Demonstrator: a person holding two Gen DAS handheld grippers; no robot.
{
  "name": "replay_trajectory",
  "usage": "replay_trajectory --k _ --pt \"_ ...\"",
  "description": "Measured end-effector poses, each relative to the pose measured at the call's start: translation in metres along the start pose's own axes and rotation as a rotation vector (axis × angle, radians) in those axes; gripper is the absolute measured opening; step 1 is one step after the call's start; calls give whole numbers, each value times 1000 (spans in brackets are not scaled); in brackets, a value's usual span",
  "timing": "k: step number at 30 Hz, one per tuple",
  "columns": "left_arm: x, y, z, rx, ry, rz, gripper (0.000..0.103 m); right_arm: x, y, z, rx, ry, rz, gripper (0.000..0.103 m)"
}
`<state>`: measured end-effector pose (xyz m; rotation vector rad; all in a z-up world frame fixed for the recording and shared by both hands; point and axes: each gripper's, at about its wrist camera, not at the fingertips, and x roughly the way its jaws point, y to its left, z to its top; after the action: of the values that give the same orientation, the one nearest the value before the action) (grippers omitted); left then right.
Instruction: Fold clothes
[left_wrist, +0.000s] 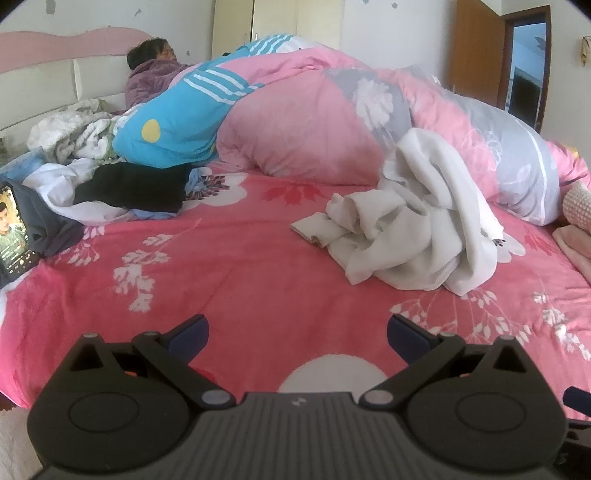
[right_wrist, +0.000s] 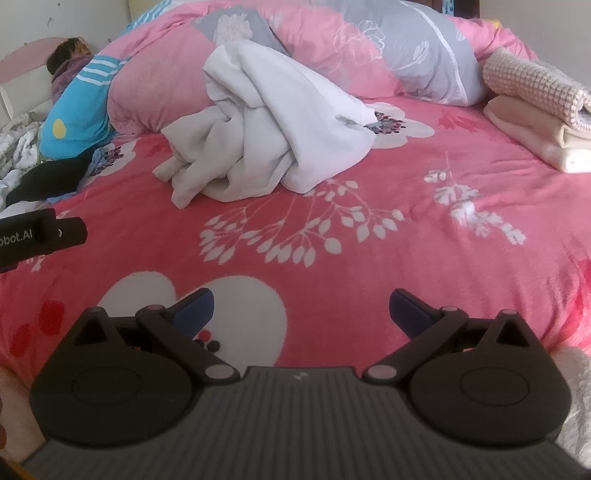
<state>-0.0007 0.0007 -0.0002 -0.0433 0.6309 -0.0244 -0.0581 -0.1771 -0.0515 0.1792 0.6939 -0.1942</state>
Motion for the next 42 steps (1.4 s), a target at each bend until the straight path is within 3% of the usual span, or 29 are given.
replay_trajectory --k 9,12,17,23,42 --pt "-6 3 1 8 -55 -15 103 -4 0 2 -1 -22 -34 102" --pt "-4 4 -1 11 -31 -15 103 -5 0 3 -1 -30 -45 102" --pt "0 7 -5 -10 -16 62 103 -7 0 4 -1 -42 -64 102" --pt "-3 13 -6 -46 -28 -4 103 -9 1 5 -4 -49 -77 102" --pt "-1 10 -9 -18 -25 34 103 -9 1 5 2 -42 -75 102"
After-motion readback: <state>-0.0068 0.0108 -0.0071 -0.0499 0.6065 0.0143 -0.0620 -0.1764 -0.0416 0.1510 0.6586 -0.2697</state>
